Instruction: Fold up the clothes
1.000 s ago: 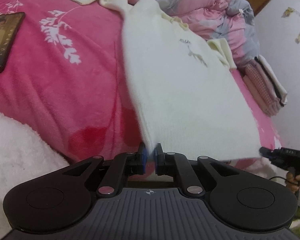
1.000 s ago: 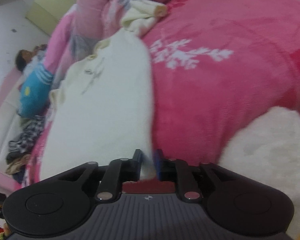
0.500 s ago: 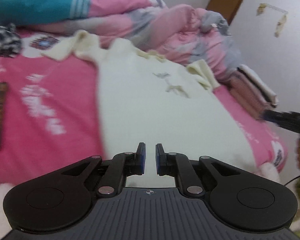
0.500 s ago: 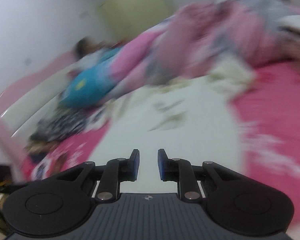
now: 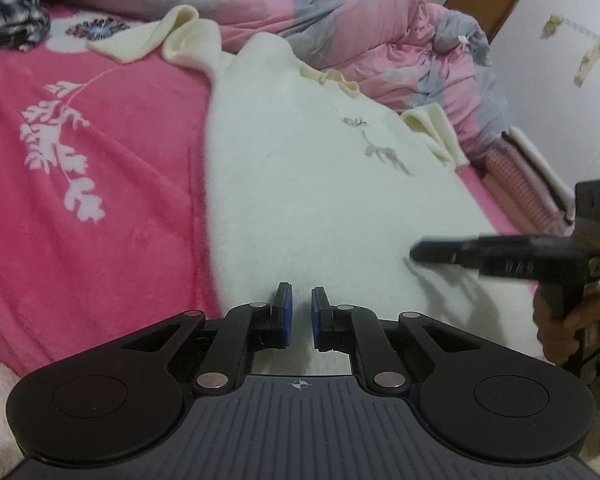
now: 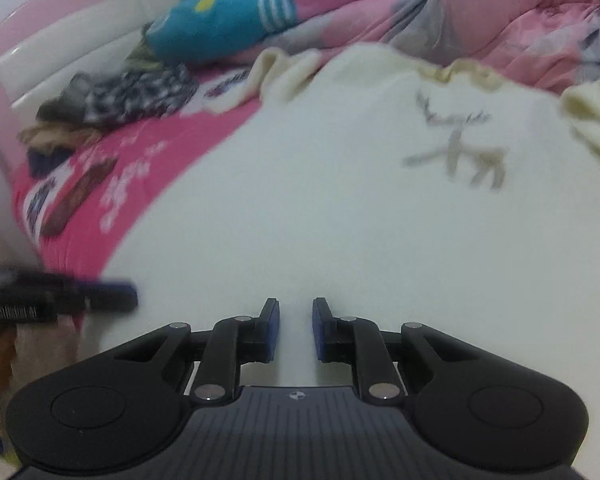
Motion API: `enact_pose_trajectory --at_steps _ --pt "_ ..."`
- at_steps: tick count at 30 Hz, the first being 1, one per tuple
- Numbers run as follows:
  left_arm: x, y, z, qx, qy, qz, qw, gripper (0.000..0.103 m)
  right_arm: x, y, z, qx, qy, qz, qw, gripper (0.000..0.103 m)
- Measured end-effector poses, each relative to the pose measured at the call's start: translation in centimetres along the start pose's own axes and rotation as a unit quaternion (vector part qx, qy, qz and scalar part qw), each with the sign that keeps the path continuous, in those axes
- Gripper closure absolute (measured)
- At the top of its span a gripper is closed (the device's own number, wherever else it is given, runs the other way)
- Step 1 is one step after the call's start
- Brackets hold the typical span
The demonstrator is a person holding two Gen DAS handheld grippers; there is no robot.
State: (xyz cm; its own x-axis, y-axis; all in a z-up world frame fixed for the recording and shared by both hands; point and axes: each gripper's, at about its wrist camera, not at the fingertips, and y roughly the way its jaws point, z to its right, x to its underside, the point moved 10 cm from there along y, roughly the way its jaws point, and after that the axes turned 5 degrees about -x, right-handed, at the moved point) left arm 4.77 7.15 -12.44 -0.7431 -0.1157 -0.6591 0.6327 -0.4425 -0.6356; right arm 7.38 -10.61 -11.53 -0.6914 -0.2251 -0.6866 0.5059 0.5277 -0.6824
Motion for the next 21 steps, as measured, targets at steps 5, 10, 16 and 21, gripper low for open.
enact_pose_trajectory --at_steps 5,10,16,21 --pt "-2.9 0.2 1.1 0.024 0.006 0.03 0.9992 0.084 -2.9 -1.5 -0.5 0.001 -0.007 0.061 0.998 0.084" --pt "-4.9 3.7 1.3 0.009 0.011 0.032 0.9994 0.084 -2.1 -1.0 3.5 0.019 0.03 0.092 0.995 0.084" --pt "-4.4 5.7 0.1 -0.006 0.014 0.022 0.9996 0.084 4.8 -7.3 17.0 0.133 0.151 0.111 0.973 0.103" --pt "-4.4 5.7 -0.2 -0.011 0.017 0.023 0.9995 0.084 2.6 -10.8 20.4 0.173 0.173 0.143 0.959 0.101"
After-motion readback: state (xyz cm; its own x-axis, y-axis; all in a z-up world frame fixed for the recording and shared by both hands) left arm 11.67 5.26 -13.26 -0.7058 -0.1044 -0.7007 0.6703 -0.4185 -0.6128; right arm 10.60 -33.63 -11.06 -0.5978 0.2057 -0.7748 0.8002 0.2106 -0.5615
